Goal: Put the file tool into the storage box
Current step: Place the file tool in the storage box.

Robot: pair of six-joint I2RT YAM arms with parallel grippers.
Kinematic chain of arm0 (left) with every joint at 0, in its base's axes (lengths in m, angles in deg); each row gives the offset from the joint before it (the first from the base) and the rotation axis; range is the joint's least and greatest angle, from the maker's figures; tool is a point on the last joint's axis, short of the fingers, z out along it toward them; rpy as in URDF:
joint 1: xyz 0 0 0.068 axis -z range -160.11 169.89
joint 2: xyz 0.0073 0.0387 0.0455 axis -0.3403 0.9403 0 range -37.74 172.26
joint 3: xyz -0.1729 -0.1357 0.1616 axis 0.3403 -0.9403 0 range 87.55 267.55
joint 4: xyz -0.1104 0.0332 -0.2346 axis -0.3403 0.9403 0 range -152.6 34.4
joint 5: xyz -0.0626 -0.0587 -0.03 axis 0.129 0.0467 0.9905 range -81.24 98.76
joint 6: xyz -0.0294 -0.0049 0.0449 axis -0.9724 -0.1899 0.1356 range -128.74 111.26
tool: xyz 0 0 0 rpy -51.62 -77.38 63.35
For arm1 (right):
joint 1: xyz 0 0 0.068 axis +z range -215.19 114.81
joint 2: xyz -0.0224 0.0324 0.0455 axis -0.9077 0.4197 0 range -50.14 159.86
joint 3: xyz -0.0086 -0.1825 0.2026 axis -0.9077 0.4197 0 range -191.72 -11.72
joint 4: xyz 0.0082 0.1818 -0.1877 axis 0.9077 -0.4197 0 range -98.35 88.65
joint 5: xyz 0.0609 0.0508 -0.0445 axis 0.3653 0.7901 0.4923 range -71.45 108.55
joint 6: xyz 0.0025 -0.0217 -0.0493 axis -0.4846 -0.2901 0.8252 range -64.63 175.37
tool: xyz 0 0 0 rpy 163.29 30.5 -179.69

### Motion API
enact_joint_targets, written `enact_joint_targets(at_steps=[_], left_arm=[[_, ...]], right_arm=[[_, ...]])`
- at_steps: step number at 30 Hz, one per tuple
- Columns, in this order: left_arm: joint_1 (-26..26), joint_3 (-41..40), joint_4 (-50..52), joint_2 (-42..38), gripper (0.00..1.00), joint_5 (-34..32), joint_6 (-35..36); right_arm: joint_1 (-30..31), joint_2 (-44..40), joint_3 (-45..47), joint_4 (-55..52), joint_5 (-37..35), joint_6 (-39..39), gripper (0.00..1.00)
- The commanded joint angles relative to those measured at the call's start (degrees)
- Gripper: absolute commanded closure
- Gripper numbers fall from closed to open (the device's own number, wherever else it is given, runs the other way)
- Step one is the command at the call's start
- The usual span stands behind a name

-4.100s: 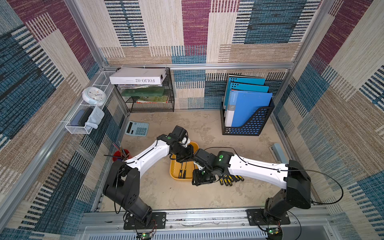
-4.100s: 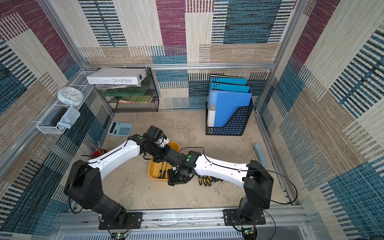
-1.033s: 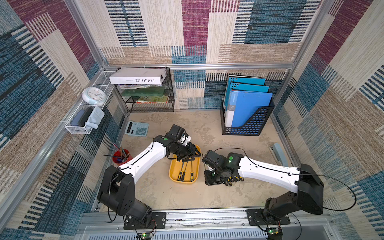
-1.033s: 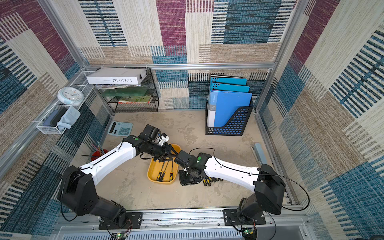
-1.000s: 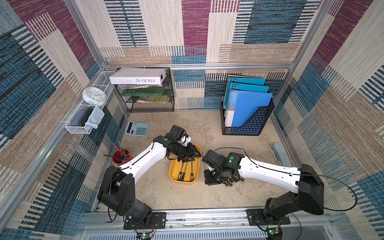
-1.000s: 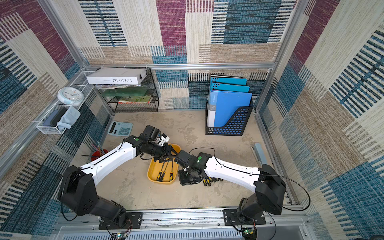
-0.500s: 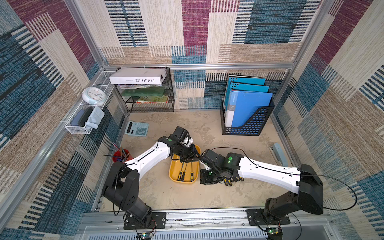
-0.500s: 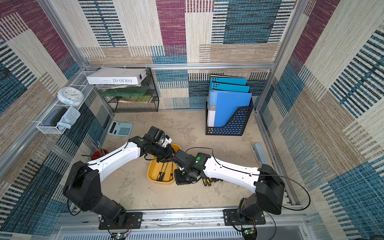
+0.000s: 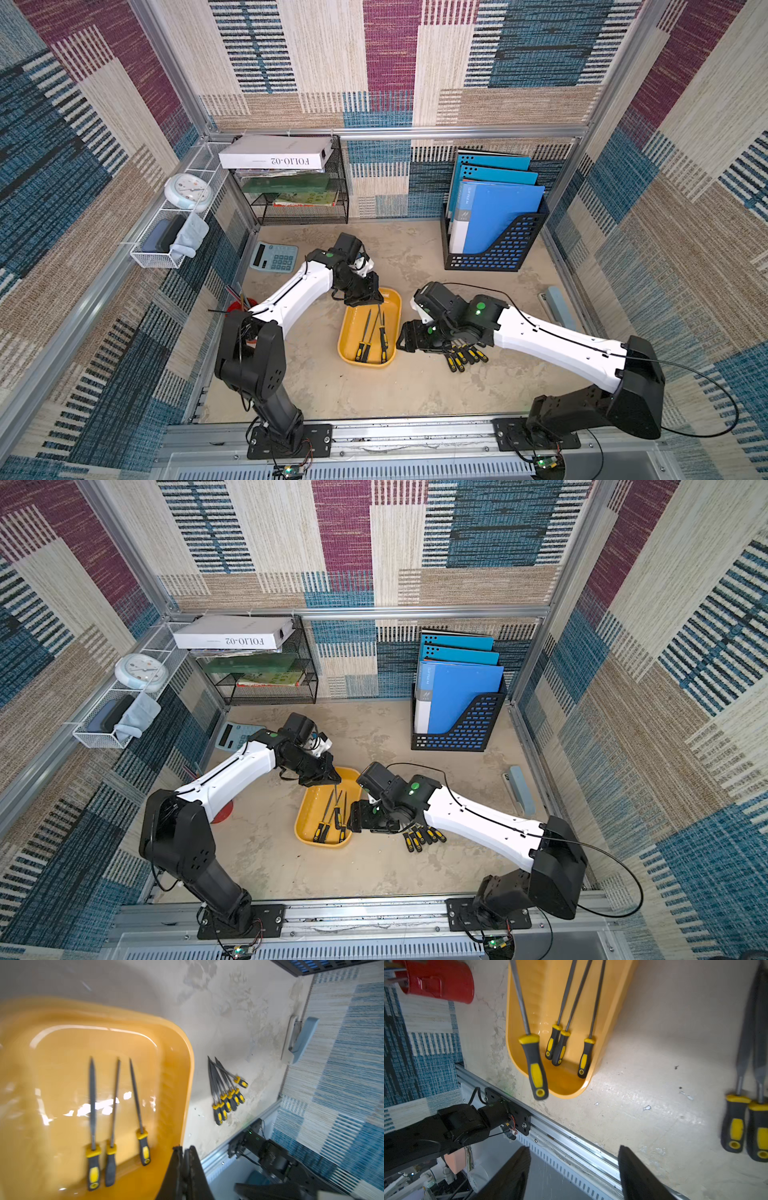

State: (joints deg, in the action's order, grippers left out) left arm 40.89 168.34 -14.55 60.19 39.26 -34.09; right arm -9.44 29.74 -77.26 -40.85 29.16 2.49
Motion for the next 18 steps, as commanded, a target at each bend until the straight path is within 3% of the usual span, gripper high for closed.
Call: enact_joint_targets(at_steps=[1,7,18], left_arm=[[-0.16,2.85,6.0,2.08,1.0,-6.1,8.4],[1.15,4.09,4.83,7.81,1.0,-8.55,9.75],[2.91,-3.56,-3.34,10.69,1.0,-10.07,5.56]], right_arm=[[-2.0,-1.84,1.81,-3.1,-1.53,-2.11,0.28],[-5.19,-2.81,4.89,-5.33,-2.48,-3.1,0.29],[-7.05,1.92,6.76,-10.31,-2.9,-0.41,0.32]])
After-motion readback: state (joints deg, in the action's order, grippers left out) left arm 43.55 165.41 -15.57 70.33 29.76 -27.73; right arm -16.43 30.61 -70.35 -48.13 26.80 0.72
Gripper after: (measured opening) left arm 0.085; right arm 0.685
